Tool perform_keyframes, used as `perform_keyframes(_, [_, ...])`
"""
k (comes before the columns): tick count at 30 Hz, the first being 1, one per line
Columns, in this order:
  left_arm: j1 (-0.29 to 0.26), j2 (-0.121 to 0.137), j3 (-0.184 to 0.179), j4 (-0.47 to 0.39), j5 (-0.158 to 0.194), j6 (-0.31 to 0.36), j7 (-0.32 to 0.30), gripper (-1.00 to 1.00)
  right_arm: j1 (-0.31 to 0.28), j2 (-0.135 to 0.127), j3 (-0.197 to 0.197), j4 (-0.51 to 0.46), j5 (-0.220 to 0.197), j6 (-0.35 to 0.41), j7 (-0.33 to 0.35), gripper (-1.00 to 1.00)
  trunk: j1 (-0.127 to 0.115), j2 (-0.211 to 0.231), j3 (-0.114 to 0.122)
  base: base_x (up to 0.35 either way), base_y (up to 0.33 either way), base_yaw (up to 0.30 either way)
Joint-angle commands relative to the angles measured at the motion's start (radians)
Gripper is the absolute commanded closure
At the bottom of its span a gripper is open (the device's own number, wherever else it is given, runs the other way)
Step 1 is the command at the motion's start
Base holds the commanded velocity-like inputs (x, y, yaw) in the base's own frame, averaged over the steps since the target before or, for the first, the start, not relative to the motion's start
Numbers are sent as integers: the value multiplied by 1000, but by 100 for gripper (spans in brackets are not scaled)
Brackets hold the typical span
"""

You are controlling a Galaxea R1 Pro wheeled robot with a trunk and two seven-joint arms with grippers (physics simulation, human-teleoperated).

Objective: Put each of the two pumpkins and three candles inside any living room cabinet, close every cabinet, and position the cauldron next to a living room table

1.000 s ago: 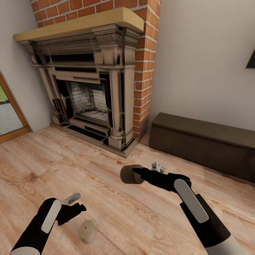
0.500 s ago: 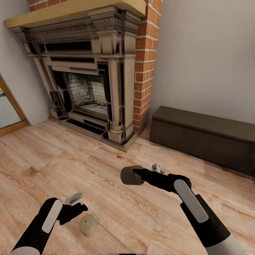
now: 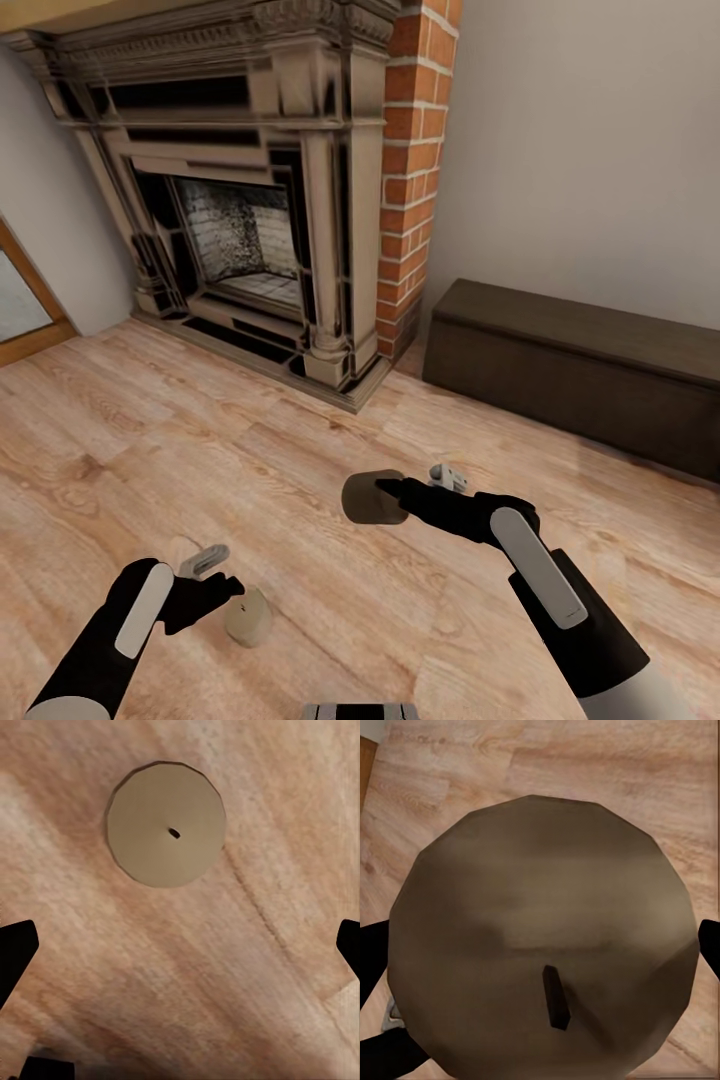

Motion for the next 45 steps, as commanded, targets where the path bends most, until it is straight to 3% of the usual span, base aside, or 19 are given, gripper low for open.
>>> perform_keyframes(1, [0,0,1,-1,11,3,9,-100,-1,-1,2,-1,-12,-2,-12,100,0,-1,-5,0,0,0])
perform_keyframes(18, [0,-3,0,0,7,2,8,-100,-1,4,2,0,-7,-3,-14,100,8,-5,-71,0,0,0])
perform_keyframes(45, [0,-3,-4,-2,7,2,3,-100,-1,4,2,14,0,-3,-18,100,8,-5,-71,109,17,0])
